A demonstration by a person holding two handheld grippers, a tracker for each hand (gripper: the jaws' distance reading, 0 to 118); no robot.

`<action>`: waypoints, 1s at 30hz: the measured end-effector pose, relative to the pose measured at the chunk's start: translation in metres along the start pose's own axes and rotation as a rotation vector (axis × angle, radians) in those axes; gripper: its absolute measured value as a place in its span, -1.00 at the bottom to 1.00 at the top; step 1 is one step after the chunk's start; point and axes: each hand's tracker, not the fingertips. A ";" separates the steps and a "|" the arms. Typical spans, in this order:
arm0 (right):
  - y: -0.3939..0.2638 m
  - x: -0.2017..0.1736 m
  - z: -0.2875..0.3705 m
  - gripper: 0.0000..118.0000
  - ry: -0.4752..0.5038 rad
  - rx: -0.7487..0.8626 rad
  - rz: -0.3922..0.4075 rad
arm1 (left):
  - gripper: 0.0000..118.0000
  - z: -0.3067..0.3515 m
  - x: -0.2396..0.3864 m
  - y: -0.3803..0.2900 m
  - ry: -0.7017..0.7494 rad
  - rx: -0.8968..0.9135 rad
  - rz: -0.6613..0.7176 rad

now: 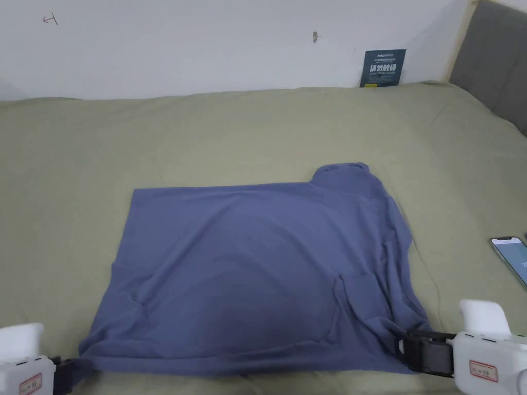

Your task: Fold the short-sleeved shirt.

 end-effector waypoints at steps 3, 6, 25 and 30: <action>-0.006 0.005 -0.005 -0.63 0.005 0.004 -0.034 | -0.97 0.000 0.000 0.003 0.014 0.042 0.002; -0.011 0.020 -0.019 -0.78 -0.059 -0.038 -0.044 | -0.97 -0.004 -0.001 0.004 0.011 0.042 0.009; -0.027 0.047 0.022 -0.94 -0.015 0.044 -0.182 | -0.97 -0.002 -0.006 0.000 0.025 0.069 0.022; -0.023 0.054 0.029 -0.94 -0.041 0.049 -0.211 | -0.97 0.004 -0.012 0.002 0.015 0.082 0.034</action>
